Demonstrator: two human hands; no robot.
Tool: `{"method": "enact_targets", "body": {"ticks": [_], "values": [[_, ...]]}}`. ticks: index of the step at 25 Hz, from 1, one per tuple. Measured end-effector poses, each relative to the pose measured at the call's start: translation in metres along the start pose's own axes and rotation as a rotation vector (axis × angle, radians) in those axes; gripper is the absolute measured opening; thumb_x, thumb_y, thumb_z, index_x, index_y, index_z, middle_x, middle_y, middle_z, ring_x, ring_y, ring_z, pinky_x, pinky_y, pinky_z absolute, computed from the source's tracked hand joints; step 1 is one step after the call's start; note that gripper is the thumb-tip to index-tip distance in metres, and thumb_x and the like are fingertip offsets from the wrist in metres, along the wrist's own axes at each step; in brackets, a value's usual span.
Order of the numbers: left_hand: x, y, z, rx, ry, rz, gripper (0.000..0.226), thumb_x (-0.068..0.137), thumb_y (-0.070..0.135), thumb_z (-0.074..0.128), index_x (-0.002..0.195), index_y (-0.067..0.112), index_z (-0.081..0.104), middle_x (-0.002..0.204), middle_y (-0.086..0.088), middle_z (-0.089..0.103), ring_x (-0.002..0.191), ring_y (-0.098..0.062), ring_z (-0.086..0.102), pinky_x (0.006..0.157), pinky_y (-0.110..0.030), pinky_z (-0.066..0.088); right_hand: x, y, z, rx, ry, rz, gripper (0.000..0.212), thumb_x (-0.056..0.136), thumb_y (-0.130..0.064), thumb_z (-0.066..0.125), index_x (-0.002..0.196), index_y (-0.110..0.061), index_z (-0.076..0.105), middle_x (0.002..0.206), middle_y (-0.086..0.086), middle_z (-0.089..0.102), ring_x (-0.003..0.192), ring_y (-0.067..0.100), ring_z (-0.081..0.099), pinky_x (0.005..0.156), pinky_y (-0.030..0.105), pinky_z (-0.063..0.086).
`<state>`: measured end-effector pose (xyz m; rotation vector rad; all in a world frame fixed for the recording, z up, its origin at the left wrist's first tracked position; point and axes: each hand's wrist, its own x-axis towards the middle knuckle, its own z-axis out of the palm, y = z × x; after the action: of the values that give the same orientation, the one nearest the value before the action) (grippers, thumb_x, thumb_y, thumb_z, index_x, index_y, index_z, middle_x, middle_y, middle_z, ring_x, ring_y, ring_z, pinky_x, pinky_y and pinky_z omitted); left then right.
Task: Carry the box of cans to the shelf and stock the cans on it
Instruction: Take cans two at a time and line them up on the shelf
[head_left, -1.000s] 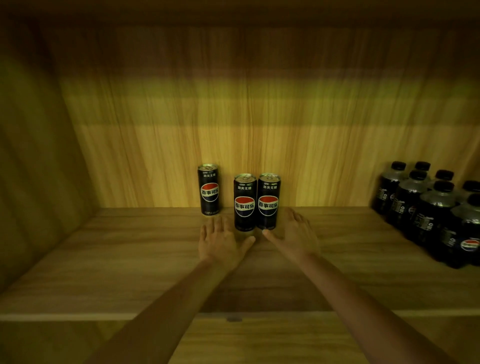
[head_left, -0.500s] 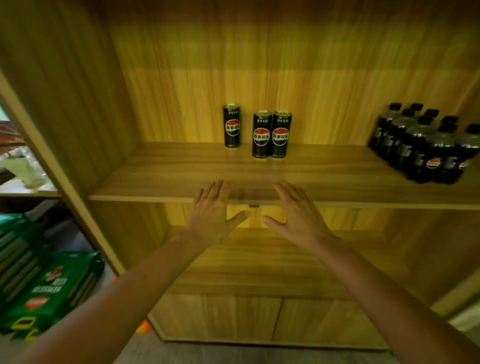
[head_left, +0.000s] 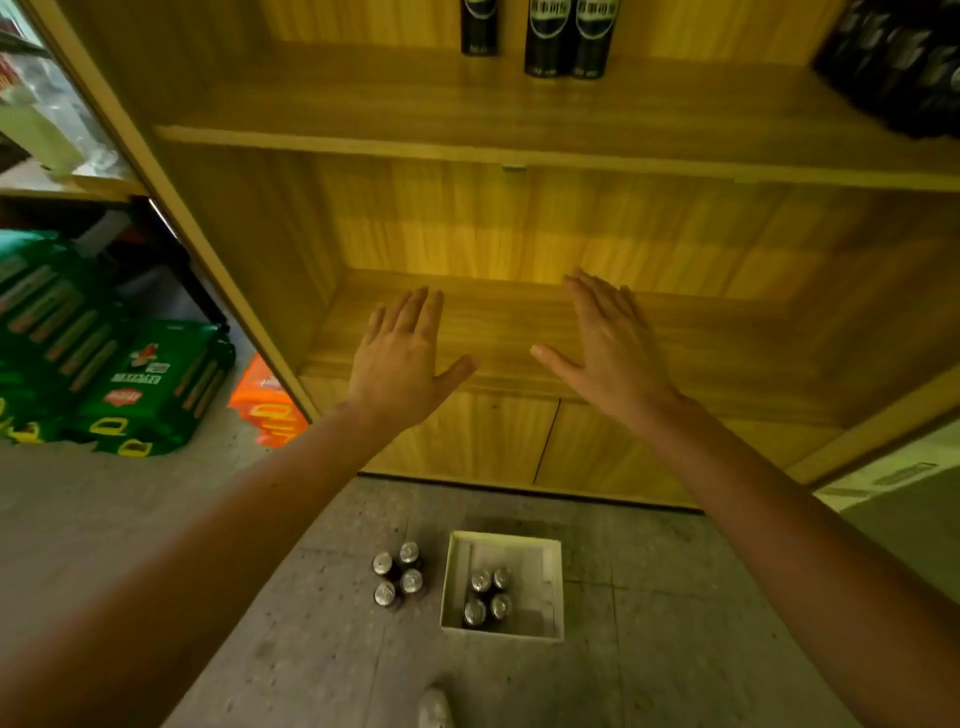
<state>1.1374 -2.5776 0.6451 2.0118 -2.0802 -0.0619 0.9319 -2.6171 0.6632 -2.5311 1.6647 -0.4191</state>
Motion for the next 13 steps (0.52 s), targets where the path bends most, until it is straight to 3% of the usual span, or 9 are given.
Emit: {"method": "enact_targets", "body": {"ticks": [6, 13], "values": [[-0.049, -0.017, 0.122, 0.0, -0.078, 0.026, 0.079, 0.086, 0.058, 0.038, 0.146, 0.012, 0.014, 0.156, -0.01, 0.018, 0.145, -0.024, 0.013, 0.117, -0.04, 0.007, -0.061, 0.021, 0.129, 0.056, -0.132, 0.041, 0.077, 0.086, -0.051, 0.044, 0.143, -0.009, 0.014, 0.154, 0.01, 0.017, 0.141, 0.024, 0.017, 0.118, 0.039, 0.013], [-0.099, -0.067, 0.363, -0.018, -0.204, 0.093, 0.074, 0.089, 0.051, 0.042, 0.146, 0.013, 0.015, 0.155, -0.009, 0.019, 0.144, -0.023, 0.016, 0.117, -0.04, 0.013, -0.114, 0.06, 0.357, 0.126, -0.166, 0.074, 0.073, 0.086, -0.046, 0.048, 0.142, -0.008, 0.019, 0.151, 0.012, 0.026, 0.139, 0.026, 0.024, 0.115, 0.039, 0.02]]}}
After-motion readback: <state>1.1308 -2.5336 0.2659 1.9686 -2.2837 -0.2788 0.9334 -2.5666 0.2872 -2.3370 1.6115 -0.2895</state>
